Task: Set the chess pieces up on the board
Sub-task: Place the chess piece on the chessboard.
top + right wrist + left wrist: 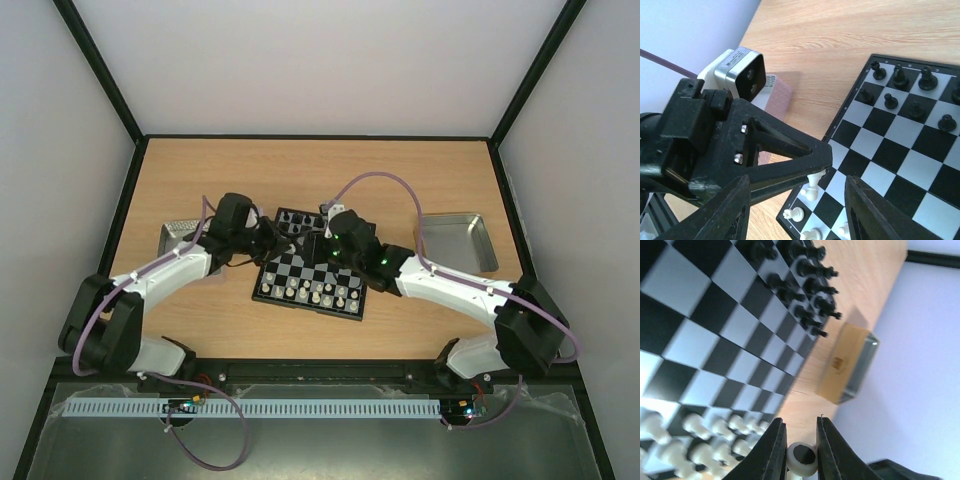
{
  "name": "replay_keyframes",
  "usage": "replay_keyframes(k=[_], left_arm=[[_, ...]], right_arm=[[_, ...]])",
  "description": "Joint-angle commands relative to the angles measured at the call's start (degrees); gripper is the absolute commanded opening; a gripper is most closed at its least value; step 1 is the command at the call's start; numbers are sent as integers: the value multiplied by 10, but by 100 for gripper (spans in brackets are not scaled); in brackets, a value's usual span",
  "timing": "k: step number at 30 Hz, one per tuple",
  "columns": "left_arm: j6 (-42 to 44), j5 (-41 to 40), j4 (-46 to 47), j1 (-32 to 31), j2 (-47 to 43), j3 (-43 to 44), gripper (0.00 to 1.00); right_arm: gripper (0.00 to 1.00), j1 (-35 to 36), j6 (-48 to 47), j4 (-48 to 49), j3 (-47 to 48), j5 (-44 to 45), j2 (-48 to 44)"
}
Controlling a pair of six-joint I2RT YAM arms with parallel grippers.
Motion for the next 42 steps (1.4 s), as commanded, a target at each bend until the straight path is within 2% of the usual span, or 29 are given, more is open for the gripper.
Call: replay_keyframes(k=[1,4,9,11,15,18,23,31,42], left_arm=[[-190,67,94,5,-38,-31,14],[-262,71,136,5,-56,-56,13],[-332,65,179,6,-79,-82,13],[-332,54,167,6,-86,-79,13],[-336,48,164,6,-90,-80,12],[-337,46,164,6,-92,-82,12],[-339,45,165,6,-93,-85,12],[-353,47,184,6,-93,-97,12],[-361,48,202,5,-98,-104,12]], right_arm=[[53,7,-15,69,-25,-17,1],[57,8,-17,79,-38,-44,-1],[56,9,-7,98,-61,-38,-17],[51,8,-6,104,-61,-37,-17],[35,9,0,113,-57,-43,-7],[29,9,4,116,-54,-44,-2],[28,9,-1,121,-49,-44,-5],[38,9,11,169,-80,-42,-27],[17,11,15,129,-42,-31,17]])
